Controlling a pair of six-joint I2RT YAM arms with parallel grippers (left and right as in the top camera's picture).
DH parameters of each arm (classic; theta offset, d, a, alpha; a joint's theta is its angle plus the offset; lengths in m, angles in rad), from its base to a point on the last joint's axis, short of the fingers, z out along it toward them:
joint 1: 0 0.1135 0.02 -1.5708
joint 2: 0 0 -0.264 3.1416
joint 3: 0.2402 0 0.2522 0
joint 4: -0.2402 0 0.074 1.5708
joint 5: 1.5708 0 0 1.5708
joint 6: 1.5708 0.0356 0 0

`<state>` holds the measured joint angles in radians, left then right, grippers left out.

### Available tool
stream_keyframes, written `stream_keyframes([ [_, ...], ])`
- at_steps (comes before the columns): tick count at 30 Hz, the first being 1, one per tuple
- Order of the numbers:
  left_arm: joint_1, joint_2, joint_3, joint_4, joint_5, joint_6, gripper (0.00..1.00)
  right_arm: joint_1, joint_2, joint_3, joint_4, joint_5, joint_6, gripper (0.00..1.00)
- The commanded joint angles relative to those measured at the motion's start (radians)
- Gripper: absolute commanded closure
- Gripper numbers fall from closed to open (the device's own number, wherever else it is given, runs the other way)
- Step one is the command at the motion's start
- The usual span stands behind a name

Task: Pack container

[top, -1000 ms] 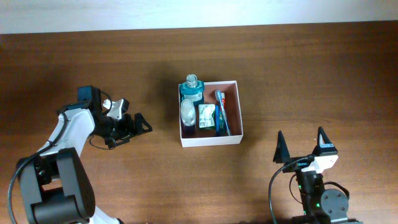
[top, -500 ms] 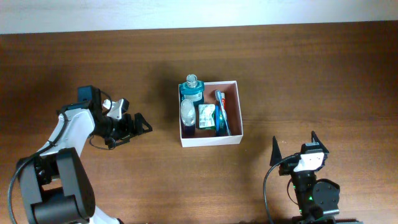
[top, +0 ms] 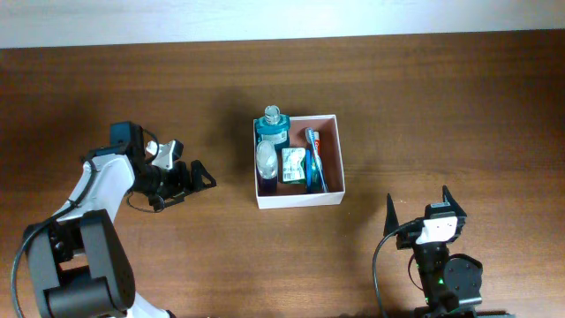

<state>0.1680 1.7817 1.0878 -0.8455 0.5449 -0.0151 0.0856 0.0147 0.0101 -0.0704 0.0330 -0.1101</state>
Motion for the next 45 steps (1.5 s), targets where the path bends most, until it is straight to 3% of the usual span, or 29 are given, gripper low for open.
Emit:
stream_keyframes([
  [1,0.003,-0.026,-0.006,0.0,0.003,0.012,0.01,-0.008,-0.011,-0.005,-0.009,-0.002,-0.006,0.02],
  [26,0.003,-0.073,-0.006,0.0,0.003,0.012,0.01,-0.008,-0.011,-0.005,-0.009,-0.002,-0.006,0.02],
  [34,0.003,-0.297,-0.006,0.0,0.003,0.012,0.0,-0.008,-0.011,-0.005,-0.009,-0.002,-0.006,0.02],
  [45,0.003,-0.76,-0.006,-0.001,0.003,0.012,0.01,-0.008,-0.011,-0.005,-0.009,-0.002,-0.006,0.02],
])
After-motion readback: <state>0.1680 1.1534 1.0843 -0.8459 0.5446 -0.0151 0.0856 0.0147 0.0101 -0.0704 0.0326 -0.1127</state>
